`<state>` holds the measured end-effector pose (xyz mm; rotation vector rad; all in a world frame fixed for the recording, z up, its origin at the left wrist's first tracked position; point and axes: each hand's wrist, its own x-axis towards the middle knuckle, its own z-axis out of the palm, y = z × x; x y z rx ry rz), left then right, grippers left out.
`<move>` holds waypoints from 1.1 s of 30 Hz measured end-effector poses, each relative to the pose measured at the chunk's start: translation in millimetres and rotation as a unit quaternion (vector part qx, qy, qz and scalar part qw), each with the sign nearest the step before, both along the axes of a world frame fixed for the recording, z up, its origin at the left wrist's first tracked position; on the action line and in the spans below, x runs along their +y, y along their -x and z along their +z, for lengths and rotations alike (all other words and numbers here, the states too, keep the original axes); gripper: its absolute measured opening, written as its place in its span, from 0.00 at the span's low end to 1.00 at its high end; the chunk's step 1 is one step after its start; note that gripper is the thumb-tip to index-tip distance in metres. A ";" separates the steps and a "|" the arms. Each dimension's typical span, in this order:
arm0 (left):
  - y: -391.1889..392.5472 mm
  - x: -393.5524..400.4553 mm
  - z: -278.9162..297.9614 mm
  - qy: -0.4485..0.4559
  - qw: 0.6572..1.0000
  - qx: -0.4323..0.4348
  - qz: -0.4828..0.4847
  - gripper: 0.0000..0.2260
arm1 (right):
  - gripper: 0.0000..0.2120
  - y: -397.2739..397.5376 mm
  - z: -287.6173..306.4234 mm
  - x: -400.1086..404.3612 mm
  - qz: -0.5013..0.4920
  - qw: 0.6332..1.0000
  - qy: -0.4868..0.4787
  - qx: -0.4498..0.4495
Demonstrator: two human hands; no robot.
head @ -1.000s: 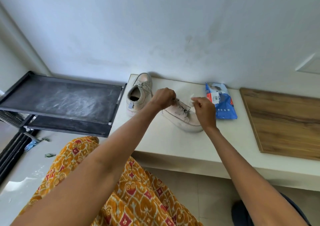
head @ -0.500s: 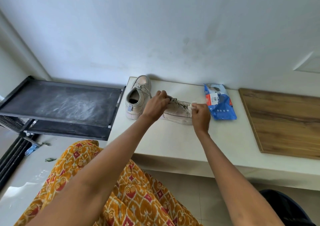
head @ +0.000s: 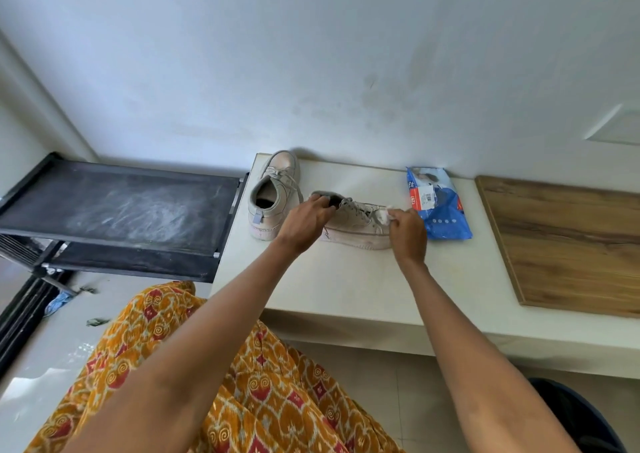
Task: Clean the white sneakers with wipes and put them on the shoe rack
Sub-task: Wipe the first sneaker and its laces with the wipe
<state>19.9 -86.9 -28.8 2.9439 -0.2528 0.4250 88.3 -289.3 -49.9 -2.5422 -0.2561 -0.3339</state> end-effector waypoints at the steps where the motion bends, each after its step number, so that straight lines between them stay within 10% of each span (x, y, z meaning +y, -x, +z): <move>1: -1.0 -3.3 1.8 0.010 1.000 0.017 0.015 0.12 | 0.11 -0.7 4.6 9.0 -0.013 0.999 -0.041 -0.007; 5: 6.5 -15.7 7.8 0.072 0.996 0.033 0.051 0.12 | 0.11 38.7 1.3 61.5 0.078 0.977 -0.181 -0.080; 16: 19.6 -10.1 -18.9 0.053 0.998 -0.041 0.009 0.10 | 0.09 35.2 -39.4 -2.0 -0.020 0.997 -0.073 -0.012; 22: 27.8 -13.5 -32.3 0.036 0.998 -0.055 0.000 0.18 | 0.06 44.8 -25.3 49.8 0.111 0.981 -0.133 -0.091; 33: 39.5 -14.7 -28.3 -0.050 0.997 -0.065 -0.007 0.27 | 0.07 -5.3 -15.9 15.3 -0.057 0.983 -0.173 0.037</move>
